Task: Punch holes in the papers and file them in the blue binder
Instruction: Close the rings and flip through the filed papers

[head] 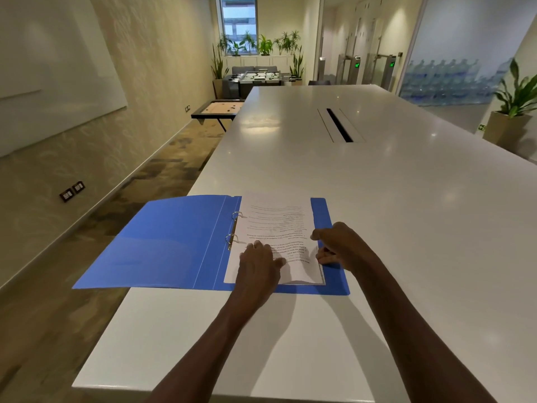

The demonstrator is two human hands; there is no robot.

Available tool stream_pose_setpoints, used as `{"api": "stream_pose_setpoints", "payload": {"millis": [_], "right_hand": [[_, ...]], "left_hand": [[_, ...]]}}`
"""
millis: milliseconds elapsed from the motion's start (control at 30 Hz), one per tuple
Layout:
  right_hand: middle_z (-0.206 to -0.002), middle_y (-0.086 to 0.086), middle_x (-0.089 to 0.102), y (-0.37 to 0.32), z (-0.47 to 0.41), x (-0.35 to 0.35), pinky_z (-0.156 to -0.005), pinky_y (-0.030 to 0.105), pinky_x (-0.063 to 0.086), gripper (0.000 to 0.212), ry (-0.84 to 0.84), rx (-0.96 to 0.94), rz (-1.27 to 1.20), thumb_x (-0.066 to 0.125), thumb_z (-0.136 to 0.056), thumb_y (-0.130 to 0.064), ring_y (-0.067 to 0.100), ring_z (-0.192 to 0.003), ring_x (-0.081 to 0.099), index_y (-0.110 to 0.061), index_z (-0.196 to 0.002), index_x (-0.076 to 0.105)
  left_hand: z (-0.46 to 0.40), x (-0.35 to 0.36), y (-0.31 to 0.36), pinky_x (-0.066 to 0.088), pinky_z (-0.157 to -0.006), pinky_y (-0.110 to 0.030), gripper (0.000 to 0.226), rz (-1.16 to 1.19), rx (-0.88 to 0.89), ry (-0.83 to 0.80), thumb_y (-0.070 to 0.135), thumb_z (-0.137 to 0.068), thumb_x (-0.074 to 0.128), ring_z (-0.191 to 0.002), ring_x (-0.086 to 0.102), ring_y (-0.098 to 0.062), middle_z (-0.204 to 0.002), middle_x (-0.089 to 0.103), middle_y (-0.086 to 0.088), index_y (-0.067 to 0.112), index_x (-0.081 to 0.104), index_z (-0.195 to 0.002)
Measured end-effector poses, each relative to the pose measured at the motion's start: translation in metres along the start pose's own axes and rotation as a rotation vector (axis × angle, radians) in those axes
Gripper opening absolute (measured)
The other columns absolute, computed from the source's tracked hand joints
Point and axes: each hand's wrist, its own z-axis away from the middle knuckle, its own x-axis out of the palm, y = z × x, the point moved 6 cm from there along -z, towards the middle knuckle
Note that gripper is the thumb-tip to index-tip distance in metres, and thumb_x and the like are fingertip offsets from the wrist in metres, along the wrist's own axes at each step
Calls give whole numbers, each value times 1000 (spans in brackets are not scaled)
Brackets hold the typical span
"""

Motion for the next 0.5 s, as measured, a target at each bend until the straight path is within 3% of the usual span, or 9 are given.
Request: {"api": "stream_pose_setpoints", "payload": {"millis": [100, 167, 233, 300, 400, 500], "right_hand": [[-97, 22, 64, 0, 1, -3, -71, 35, 59, 24, 6, 13, -7, 63, -89, -13, 30, -83, 66, -5, -104, 46], [-92, 22, 62, -2, 3, -4, -67, 34, 57, 22, -9, 34, -23, 62, -90, -11, 28, -79, 63, -4, -104, 45], [-89, 21, 60, -3, 5, -5, -60, 31, 55, 25, -22, 55, -32, 61, -91, -11, 26, -75, 62, -4, -107, 44], [-86, 20, 60, -5, 7, -5, -55, 30, 54, 29, -34, 66, -32, 61, -91, -11, 25, -72, 61, -3, -112, 43], [-93, 26, 63, -6, 10, 0, -61, 35, 57, 43, -80, 76, -85, 61, -90, -9, 32, -81, 66, 1, -127, 42], [-105, 31, 63, -8, 13, 8, -68, 39, 58, 52, -118, 71, -125, 61, -90, -10, 36, -88, 66, 3, -135, 39]], "left_hand": [[2, 3, 1, 51, -91, -38, 86, -18, 65, -46, 79, -67, 58, -110, 56, -24, -124, 61, -6, 17, 56, -127], [2, 7, 1, 46, -101, -45, 111, -84, 80, -142, 88, -50, 60, -126, 47, -30, -140, 50, -11, 20, 48, -137], [1, 9, 0, 39, -107, -48, 123, -141, 88, -212, 90, -44, 60, -134, 38, -33, -149, 40, -13, 22, 40, -144], [-1, 10, 0, 38, -108, -50, 124, -183, 112, -250, 92, -44, 58, -135, 37, -34, -149, 40, -13, 23, 38, -145], [-2, 11, 1, 37, -108, -50, 120, -227, 112, -285, 89, -51, 59, -134, 37, -35, -148, 39, -15, 21, 34, -146], [-1, 8, 4, 39, -105, -45, 97, -264, 145, -252, 73, -70, 60, -127, 44, -32, -141, 46, -12, 20, 33, -146]]}}
